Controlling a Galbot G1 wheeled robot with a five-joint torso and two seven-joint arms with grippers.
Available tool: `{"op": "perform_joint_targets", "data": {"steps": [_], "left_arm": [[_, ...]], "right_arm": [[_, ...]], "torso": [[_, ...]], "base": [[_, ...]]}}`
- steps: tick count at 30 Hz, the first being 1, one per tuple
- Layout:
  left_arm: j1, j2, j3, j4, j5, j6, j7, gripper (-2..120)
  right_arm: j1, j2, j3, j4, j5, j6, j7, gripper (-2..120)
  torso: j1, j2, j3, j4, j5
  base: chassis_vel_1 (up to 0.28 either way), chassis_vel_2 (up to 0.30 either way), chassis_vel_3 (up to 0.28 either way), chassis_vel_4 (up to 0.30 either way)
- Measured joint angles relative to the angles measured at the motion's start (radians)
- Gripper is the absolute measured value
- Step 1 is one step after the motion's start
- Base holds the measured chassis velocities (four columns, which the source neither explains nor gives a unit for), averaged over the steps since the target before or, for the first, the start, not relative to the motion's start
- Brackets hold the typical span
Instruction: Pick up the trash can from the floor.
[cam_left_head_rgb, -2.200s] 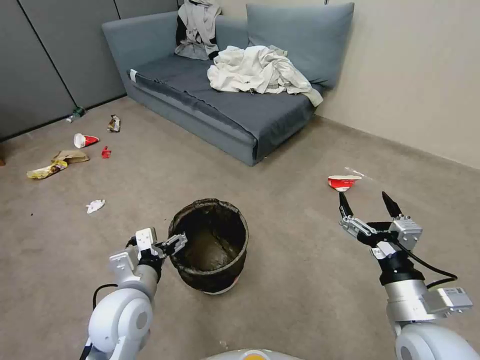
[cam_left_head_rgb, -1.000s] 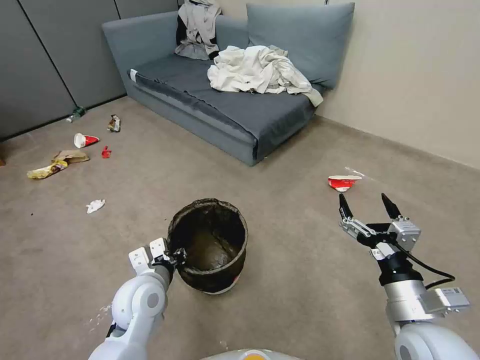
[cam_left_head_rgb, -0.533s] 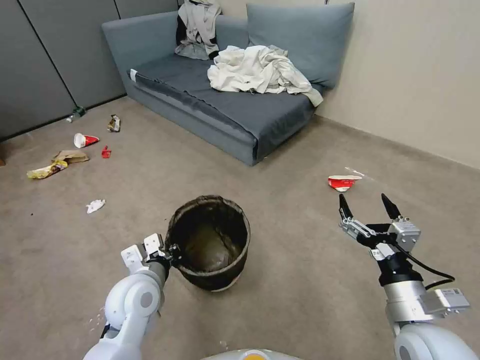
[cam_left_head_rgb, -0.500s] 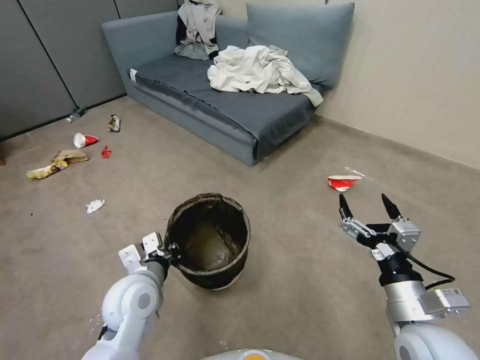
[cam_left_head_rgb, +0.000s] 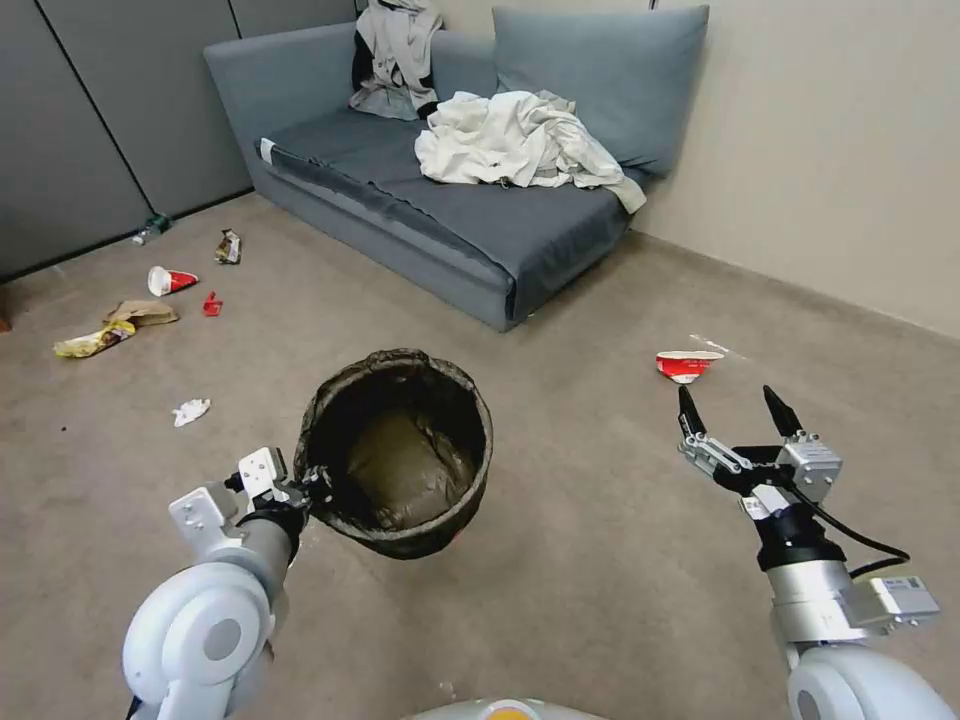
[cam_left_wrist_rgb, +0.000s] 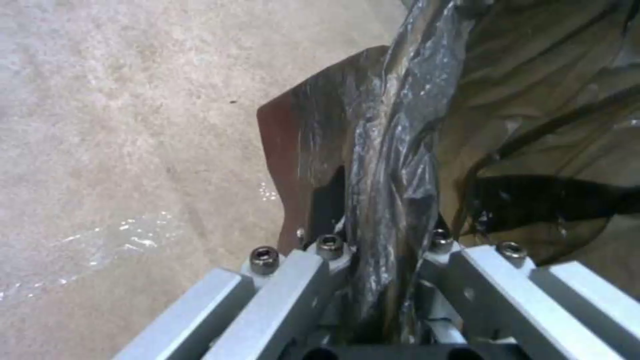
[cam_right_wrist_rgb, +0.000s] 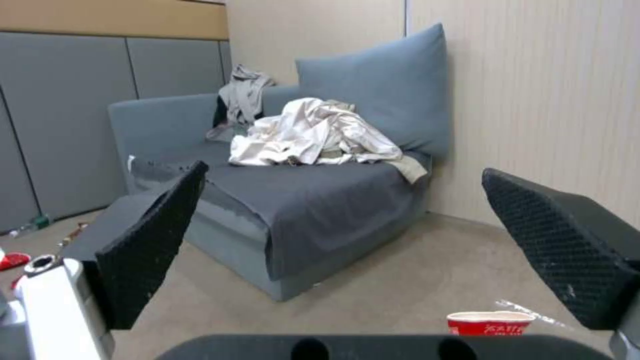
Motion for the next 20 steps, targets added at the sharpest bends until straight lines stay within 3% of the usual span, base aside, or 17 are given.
{"op": "perform_joint_targets", "data": {"steps": [20], "left_arm": [[0.002,0.011,-0.005,-0.026,-0.029,0.005,-0.012,3]], "right_arm": [[-0.002,-0.006,0.004,0.005,0.0,-0.002,-0.001,100]], "torso": [[0.0,0.0,0.0,-0.0001,0.0001]], "base": [[0.0,0.0,0.0,0.0]]}}
